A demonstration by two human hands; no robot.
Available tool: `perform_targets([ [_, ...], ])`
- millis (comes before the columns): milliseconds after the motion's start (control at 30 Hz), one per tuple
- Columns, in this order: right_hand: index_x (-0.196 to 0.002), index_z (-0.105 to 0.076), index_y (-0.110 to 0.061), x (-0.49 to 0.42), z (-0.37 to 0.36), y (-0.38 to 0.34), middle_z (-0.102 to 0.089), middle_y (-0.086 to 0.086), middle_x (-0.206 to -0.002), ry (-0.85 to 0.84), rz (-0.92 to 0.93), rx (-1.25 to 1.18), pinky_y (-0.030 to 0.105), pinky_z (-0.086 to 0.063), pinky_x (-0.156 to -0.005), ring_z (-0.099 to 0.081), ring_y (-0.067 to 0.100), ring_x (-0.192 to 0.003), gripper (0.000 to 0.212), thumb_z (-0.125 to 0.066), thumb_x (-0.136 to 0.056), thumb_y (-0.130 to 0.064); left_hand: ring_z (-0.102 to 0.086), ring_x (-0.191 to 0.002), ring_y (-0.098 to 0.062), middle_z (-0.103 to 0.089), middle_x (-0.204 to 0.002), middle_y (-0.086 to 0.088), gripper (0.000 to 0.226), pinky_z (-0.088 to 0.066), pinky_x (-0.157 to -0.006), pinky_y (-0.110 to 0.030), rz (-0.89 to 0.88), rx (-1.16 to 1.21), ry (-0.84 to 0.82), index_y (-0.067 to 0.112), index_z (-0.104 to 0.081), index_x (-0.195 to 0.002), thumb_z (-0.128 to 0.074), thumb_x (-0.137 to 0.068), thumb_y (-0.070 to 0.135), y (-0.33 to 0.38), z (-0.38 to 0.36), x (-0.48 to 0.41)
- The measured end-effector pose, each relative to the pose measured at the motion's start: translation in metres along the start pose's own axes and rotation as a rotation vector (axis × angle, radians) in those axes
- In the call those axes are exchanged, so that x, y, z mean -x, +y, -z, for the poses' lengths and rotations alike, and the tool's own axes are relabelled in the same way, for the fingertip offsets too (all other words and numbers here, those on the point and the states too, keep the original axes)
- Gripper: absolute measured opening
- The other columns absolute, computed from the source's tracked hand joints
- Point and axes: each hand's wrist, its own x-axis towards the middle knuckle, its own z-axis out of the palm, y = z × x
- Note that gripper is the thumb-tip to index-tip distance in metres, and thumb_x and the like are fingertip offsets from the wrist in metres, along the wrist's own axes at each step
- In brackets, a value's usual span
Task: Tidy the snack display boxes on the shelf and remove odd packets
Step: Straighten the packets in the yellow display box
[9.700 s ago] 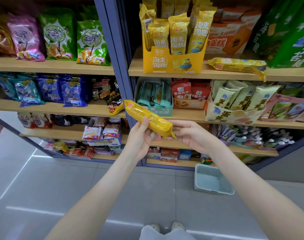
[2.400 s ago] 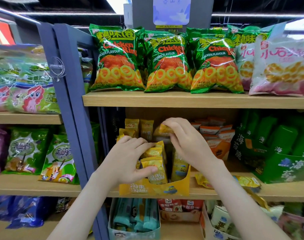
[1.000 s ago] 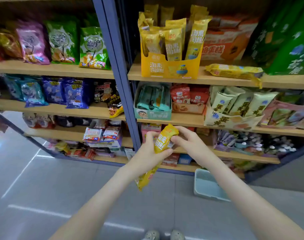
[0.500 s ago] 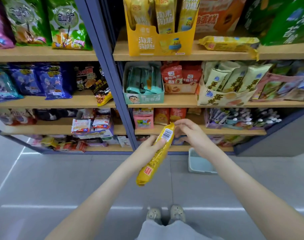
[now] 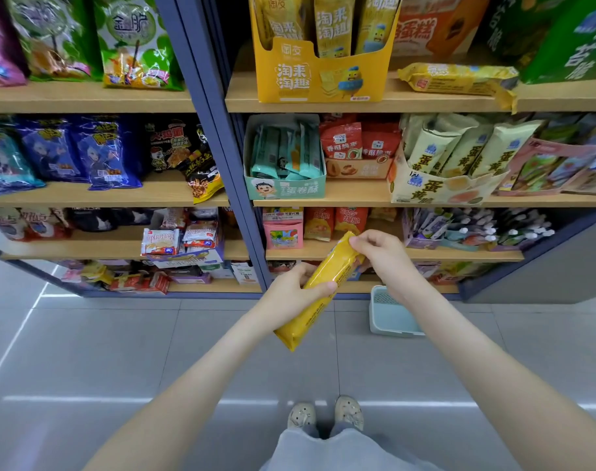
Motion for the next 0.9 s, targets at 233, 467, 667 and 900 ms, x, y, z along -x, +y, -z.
perform_targets([
  [233, -0.135, -0.047, -0.022, 0.022, -0.012, -0.010, -0.057, -0.002, -0.135, -0.564, -0.023, -0.117, 0.031, -0.051, -0.095, -0.057, 0.014, -0.121, 0.057, -0.068, -0.083, -0.032, -0.066, -0.107, -0.026, -0.069, -0.116, -0.009, 0.074, -0.049, -0.099, -0.052, 0.137, 0.634, 0.194, 0.018, -0.055, -0.131, -0.043, -0.083, 0.072, 0.001, -0.003, -0.014],
  [467, -0.140, -0.038, -0.034, 0.033, -0.020, -0.019, -0.059, 0.002, -0.131, -0.625, -0.114, -0.126, 0.033, -0.053, -0.093, -0.063, 0.017, -0.112, 0.057, -0.064, -0.090, -0.022, -0.065, -0.107, -0.027, -0.063, -0.122, -0.015, 0.044, -0.052, -0.091, -0.045, 0.196, 1.210, 0.413, 0.014, -0.043, -0.136, -0.031, -0.105, 0.042, 0.018, 0.002, -0.022],
  [667, -0.139, -0.047, -0.024, 0.030, -0.013, -0.018, -0.060, -0.001, -0.129, -0.469, 0.000, -0.036, 0.022, -0.052, -0.089, -0.062, 0.008, -0.110, 0.051, -0.061, -0.093, -0.010, -0.063, -0.108, -0.026, -0.064, -0.120, -0.013, 0.045, -0.053, -0.091, -0.044, 0.167, 1.227, 0.401, 0.009, -0.046, -0.136, -0.031, -0.106, 0.039, 0.023, 0.002, -0.024],
  [900, -0.121, -0.056, -0.047, 0.023, 0.003, -0.018, -0.060, -0.017, -0.128, -0.466, 0.080, -0.037, 0.021, -0.046, -0.096, -0.057, 0.000, -0.115, 0.045, -0.066, -0.090, -0.016, -0.065, -0.097, -0.022, -0.064, -0.110, -0.013, 0.043, -0.056, -0.072, -0.034, 0.130, 1.164, 0.312, 0.002, -0.045, -0.135, -0.028, -0.107, 0.031, 0.029, 0.009, -0.020],
])
